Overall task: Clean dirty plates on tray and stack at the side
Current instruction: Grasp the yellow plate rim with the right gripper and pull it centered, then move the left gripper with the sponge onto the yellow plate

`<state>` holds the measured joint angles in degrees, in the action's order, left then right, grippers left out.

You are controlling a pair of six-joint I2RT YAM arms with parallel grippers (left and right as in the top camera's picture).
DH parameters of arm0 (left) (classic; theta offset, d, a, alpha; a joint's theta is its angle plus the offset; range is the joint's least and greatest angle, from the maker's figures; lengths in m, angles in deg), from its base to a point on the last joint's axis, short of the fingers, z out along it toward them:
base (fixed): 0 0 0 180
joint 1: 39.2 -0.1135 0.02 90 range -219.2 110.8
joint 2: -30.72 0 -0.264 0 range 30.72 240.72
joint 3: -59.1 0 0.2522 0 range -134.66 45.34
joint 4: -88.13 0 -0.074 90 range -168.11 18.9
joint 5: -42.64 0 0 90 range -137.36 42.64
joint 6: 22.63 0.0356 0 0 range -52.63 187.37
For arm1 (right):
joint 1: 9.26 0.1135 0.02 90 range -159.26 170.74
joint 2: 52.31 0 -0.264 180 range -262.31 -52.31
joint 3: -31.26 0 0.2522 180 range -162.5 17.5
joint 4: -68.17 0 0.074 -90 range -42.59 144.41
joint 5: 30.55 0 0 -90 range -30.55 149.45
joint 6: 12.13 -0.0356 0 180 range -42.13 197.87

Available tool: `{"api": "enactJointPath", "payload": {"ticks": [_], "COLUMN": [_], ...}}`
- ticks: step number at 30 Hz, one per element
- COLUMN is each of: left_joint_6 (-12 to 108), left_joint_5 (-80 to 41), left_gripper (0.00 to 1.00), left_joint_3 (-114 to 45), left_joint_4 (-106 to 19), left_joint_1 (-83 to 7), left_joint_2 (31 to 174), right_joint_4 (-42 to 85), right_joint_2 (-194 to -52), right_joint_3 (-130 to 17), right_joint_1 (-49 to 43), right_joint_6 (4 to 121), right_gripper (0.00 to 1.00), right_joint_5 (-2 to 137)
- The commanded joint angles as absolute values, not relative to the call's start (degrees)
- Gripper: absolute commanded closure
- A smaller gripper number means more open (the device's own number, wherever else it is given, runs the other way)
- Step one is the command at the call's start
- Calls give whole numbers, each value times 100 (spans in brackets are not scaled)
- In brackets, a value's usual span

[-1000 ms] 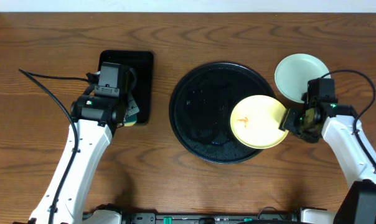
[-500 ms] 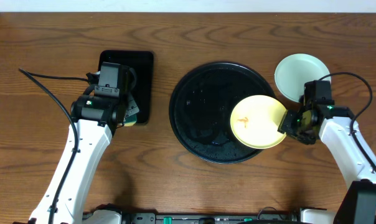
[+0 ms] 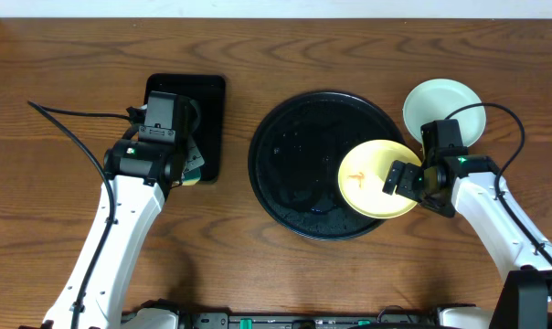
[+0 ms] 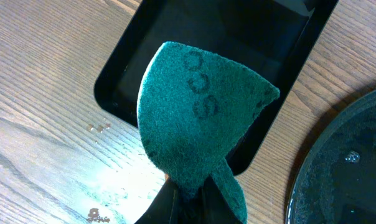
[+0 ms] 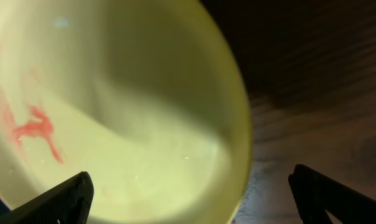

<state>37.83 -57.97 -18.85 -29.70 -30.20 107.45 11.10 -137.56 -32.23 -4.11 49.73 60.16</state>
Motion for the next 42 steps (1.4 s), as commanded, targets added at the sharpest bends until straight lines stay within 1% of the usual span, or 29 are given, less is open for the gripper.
{"api": "enactJointPath", "payload": {"ticks": [1,3,5,7,8,10,11,12,14,16,17,18,20,21,27,31,36,42], "left_joint_6": [3883,3883,3883,3883,3883,3883,3883,3883,3883,3883,3883,3883,3883,3883,3881,3881,3894,4637], "left_joint_5": [-5828,-5828,-5828,-5828,-5828,-5828,-5828,-5828,-5828,-5828,-5828,-5828,-5828,-5828,-5825,-5769,-5071,-3930], "left_gripper": [92,92,92,92,92,92,93,92,92,92,93,93,92,92,93,93,93,93], "left_joint_3": [-1863,-1863,-1863,-1863,-1863,-1863,-1863,-1863,-1863,-1863,-1863,-1863,-1863,-1863,-1863,-1863,-1863,-1863], "left_joint_4": [-2968,-2970,-2972,-2972,-2970,-2972,-2970,-2970,-2970,-2970,-2970,-2970,-2968,-2968,-2972,-2972,-3084,-3410], "left_joint_1": [-3045,-3045,-3045,-3045,-3045,-3045,-3045,-3045,-3045,-3045,-3045,-3045,-3045,-3045,-3045,-3045,-3045,-2970], "left_joint_2": [10787,10787,10787,10787,10787,10787,10787,10787,10787,10787,10787,10787,10787,10787,10787,10787,10789,10789], "right_joint_4": [1114,1136,1145,1147,1156,1163,1163,1165,1178,1211,1222,1217,1202,1182,1263,1814,2557,3245], "right_joint_2": [-13794,-13828,-13901,-13971,-14001,-14049,-14073,-14086,-14108,-14108,-14108,-14108,-14108,-14108,-14108,-14108,-14117,-14351], "right_joint_3": [-3142,-3101,-3073,-3073,-3070,-3070,-3070,-3070,-3070,-3073,-3086,-3110,-3153,-3197,-3438,-3479,-3479,-3477], "right_joint_1": [-378,-378,-378,-378,-378,-378,-378,-378,-378,-378,-378,-378,-378,-378,-374,-260,70,415], "right_joint_6": [4809,4807,4781,4765,4765,4768,4765,4768,4768,4768,4768,4768,4768,4768,4960,5393,5469,5725], "right_gripper": [2,12,17,26,28,28,30,35,53,67,75,81,97,99,99,99,99,99], "right_joint_5": [5769,5680,5671,5730,5739,5715,5684,5671,5669,5669,5669,5673,5697,5745,6373,6995,7035,6971]}}
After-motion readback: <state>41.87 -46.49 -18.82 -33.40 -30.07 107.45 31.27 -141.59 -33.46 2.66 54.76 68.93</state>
